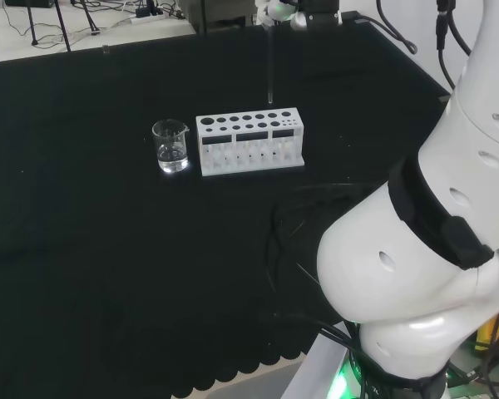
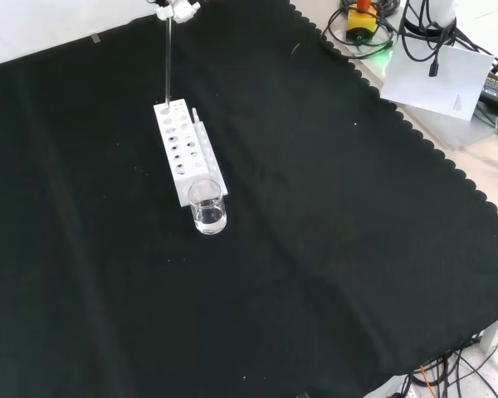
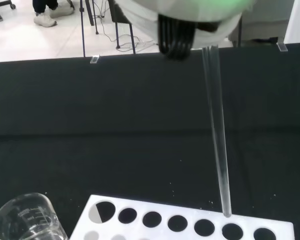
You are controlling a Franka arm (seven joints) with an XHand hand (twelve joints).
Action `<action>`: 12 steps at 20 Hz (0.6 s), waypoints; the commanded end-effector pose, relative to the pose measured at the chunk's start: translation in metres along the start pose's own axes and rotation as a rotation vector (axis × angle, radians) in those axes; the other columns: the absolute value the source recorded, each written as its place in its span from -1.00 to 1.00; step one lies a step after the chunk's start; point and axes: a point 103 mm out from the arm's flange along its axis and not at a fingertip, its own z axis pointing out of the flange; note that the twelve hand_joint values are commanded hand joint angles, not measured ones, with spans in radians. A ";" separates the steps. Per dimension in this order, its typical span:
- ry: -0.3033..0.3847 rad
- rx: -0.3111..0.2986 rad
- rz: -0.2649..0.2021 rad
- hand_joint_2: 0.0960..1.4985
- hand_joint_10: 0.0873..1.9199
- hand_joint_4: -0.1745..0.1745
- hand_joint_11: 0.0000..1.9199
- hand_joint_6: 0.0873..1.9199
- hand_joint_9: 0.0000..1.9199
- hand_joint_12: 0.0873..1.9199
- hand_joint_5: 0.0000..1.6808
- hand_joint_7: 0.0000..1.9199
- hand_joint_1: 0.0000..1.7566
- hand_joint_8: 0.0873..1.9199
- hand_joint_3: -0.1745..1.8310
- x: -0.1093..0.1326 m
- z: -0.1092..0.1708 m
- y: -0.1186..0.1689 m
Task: Put the glass rod back on the white test tube rack.
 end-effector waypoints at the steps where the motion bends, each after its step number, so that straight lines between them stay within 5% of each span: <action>1: 0.004 0.010 0.011 -0.13 -0.16 -1.00 0.72 -0.69 0.68 -0.43 0.51 0.26 0.50 0.07 -0.21 -0.008 0.010 0.004; 12: 0.020 0.019 0.017 -0.13 -0.16 -1.00 0.72 -0.69 0.67 -0.43 0.51 0.26 0.50 0.07 -0.20 -0.013 0.022 0.018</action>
